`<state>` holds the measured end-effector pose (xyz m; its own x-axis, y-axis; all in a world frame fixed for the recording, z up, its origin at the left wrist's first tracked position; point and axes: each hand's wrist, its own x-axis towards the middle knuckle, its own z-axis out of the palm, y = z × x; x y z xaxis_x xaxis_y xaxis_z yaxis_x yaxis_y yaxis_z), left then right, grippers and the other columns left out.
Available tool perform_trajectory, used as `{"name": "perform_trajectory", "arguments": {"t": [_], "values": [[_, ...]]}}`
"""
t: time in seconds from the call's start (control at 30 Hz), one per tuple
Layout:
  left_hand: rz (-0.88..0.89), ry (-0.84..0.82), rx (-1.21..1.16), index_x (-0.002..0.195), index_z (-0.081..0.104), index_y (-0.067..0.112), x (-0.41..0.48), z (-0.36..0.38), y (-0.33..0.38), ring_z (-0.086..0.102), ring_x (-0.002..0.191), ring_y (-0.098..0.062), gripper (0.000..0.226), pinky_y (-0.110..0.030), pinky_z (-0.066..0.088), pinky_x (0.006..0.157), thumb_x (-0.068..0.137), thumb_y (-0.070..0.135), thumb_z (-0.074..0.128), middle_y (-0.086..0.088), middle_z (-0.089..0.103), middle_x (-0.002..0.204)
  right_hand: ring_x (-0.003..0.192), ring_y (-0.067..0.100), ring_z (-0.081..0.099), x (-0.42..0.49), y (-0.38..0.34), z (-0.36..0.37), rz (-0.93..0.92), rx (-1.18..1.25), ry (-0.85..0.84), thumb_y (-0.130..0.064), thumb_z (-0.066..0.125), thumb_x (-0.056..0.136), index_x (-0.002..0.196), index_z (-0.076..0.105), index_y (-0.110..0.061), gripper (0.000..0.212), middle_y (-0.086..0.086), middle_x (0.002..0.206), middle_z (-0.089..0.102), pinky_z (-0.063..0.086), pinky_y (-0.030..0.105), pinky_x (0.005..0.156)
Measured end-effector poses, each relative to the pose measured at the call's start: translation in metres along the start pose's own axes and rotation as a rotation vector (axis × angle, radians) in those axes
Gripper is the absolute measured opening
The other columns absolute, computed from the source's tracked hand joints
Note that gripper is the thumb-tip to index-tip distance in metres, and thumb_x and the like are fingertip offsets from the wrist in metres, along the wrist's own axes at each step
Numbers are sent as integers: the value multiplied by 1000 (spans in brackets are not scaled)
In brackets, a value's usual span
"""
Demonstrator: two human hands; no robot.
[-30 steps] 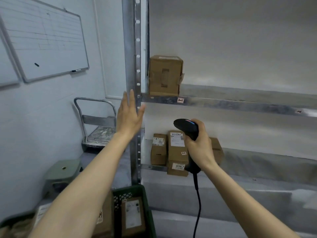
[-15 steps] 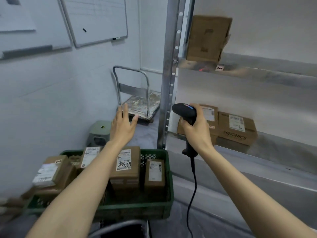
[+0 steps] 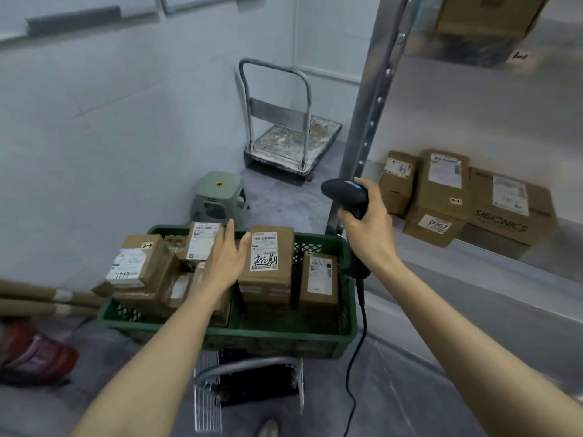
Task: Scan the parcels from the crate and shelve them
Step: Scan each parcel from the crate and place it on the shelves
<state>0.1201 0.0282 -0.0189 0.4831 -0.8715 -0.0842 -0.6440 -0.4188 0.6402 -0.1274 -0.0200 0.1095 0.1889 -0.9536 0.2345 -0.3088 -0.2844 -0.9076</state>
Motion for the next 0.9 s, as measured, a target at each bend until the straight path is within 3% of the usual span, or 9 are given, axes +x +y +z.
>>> {"name": "perform_trajectory", "arguments": {"t": [0.13, 0.3, 0.43, 0.63, 0.8, 0.9], "values": [[-42, -47, 9, 153, 8, 25, 9, 19, -20, 17, 145, -26, 69, -47, 23, 112, 96, 59, 25, -8, 17, 159, 80, -24, 50, 8, 15, 24, 55, -5, -26, 0, 57, 88, 125, 39, -33, 53, -11, 106, 48, 41, 0, 57], [-67, -139, -56, 153, 10, 23, 20, 50, -48, 25, 142, -28, 68, -46, 28, 110, 97, 57, 28, -10, 23, 157, 79, -23, 51, 11, 39, 48, 96, -27, -45, 1, 57, 88, 125, 39, -33, 53, -24, 101, 46, 40, -1, 57], [-135, -219, -100, 153, 10, 24, 26, 72, -68, 24, 142, -30, 67, -48, 27, 112, 97, 56, 29, -11, 23, 156, 78, -22, 53, 10, 60, 63, 154, -43, -58, 2, 56, 88, 130, 40, -28, 54, -22, 101, 48, 41, 0, 54], [-100, -306, -180, 150, 9, 38, 36, 92, -85, 33, 139, -30, 59, -53, 32, 110, 99, 52, 35, -5, 31, 154, 107, 6, 50, 12, 85, 78, 233, -71, -65, -3, 60, 88, 134, 39, -27, 56, -8, 121, 49, 43, 6, 77], [-114, -353, -291, 149, 3, 46, 42, 101, -87, 26, 142, -26, 72, -55, 27, 112, 91, 61, 44, 2, 33, 153, 106, 9, 50, 15, 100, 82, 258, -71, -59, 0, 59, 88, 136, 38, -25, 57, -6, 122, 48, 45, 2, 65], [-111, -318, -355, 149, 6, 45, 45, 104, -87, 30, 140, -24, 77, -52, 28, 113, 89, 60, 50, 3, 36, 151, 99, 3, 51, 16, 105, 83, 265, -93, -56, -2, 59, 88, 136, 39, -25, 56, -6, 123, 49, 44, 1, 64]]}}
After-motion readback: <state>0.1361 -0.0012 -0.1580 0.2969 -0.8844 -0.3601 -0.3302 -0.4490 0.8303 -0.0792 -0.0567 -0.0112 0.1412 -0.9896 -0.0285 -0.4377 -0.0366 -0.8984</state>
